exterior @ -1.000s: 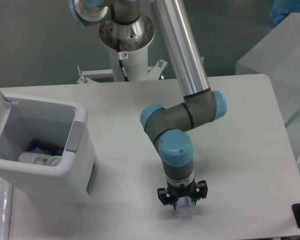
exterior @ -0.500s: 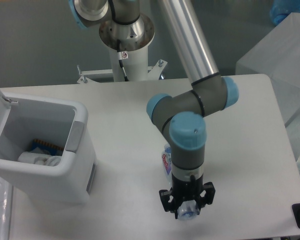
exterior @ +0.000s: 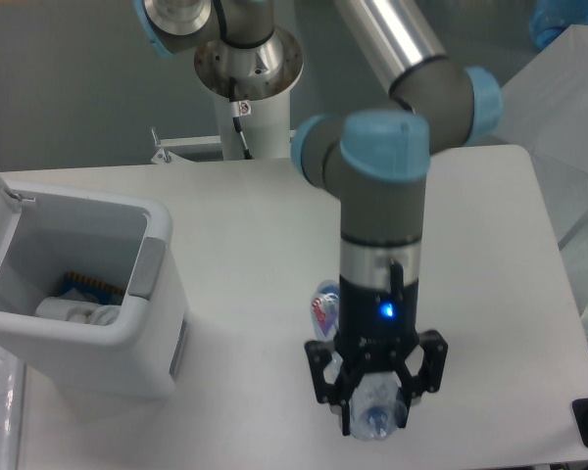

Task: Place the trash in the trash can
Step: 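Lift the bottle and carry it over the white bin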

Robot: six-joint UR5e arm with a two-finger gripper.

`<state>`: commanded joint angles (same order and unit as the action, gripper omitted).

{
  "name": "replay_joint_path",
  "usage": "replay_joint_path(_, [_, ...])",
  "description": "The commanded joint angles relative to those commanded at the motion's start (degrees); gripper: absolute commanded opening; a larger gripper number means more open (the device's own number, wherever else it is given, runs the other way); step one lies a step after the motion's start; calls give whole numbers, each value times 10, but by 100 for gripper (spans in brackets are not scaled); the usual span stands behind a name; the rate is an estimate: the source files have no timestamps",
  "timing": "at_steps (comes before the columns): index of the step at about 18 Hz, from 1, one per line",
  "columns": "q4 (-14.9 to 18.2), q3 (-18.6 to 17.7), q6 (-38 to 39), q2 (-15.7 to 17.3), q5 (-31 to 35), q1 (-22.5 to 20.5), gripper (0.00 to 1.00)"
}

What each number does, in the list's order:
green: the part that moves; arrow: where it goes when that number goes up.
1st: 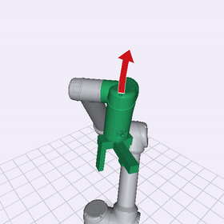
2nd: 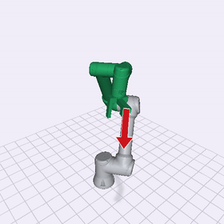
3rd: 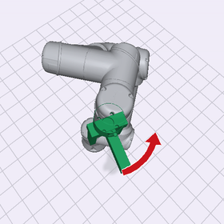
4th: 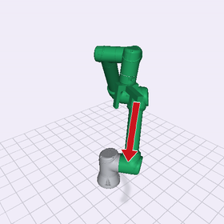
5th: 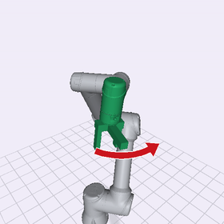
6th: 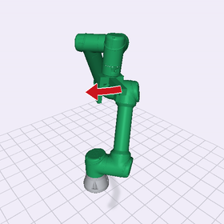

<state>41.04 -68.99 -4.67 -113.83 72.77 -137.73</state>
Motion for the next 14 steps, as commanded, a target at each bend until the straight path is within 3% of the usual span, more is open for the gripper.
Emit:
replay_joint_path(7, [0,-9,33,65,-4,51,63])
replay_joint_path(12, [1,-8,49,88,-4,88,63])
replay_joint_path(14, [1,-15,53,89,-3,130,63])
